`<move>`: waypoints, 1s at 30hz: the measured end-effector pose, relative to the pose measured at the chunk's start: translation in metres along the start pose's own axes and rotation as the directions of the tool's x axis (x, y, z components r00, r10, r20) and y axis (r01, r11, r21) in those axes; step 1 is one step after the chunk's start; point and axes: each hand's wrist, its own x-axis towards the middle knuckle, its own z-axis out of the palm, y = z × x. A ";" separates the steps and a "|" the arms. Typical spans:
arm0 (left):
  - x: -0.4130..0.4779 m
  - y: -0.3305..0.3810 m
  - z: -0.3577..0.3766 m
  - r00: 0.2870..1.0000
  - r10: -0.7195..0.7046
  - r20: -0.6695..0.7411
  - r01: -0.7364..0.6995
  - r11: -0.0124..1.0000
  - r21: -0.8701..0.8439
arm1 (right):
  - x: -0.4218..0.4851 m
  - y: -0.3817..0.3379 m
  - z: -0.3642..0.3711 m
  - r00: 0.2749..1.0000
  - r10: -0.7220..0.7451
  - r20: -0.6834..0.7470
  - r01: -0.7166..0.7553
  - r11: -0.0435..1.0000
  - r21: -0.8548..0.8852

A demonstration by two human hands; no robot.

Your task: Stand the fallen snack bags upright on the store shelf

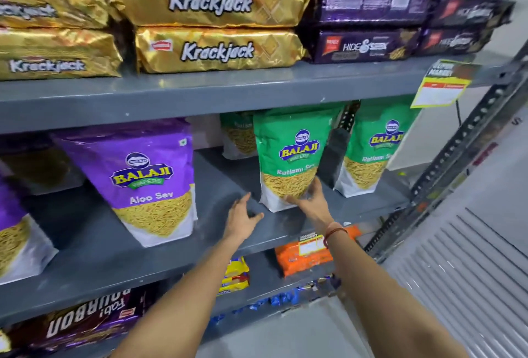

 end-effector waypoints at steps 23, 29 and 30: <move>-0.008 0.004 -0.003 0.999 -0.048 -0.002 0.048 0.998 -0.029 | -0.026 0.005 0.016 1.000 0.019 -0.007 -0.020 0.976 -0.218; -0.040 0.015 -0.040 1.000 0.001 0.001 -0.001 0.984 0.179 | -0.066 -0.012 0.018 0.992 -0.120 0.046 0.126 0.847 -0.516; -0.045 0.018 -0.048 0.999 0.042 -0.006 -0.040 0.977 0.208 | -0.073 -0.022 0.019 0.980 -0.177 0.088 0.197 0.824 -0.530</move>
